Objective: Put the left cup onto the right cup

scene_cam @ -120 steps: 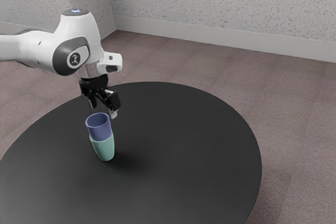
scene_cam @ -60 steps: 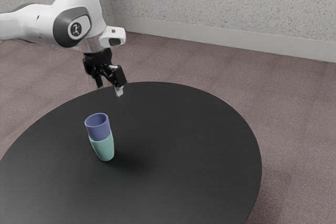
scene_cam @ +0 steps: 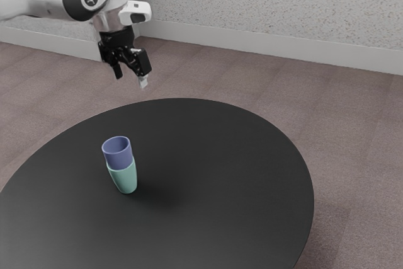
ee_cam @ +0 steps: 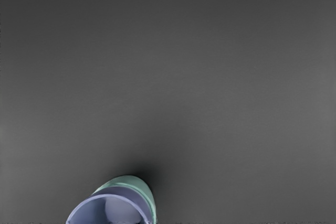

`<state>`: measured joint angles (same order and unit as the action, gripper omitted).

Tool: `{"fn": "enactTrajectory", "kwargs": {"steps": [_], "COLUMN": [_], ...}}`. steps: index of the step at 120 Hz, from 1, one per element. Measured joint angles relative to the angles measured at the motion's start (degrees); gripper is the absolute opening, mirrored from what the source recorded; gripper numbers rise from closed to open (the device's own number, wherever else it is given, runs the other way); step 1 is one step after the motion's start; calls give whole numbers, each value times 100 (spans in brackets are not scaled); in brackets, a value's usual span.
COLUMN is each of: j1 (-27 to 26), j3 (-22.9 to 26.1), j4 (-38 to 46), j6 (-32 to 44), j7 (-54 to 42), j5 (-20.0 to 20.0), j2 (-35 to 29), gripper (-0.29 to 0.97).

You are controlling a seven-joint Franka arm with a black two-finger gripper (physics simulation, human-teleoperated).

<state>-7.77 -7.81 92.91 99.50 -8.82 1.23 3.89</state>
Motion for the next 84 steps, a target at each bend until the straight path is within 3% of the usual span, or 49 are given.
{"fn": "enactTrajectory", "kwargs": {"steps": [84], "j1": [-8], "j3": [7], "j4": [-44], "j6": [-244], "j7": [-10], "j5": [5], "j2": [-52], "gripper": [68]}}
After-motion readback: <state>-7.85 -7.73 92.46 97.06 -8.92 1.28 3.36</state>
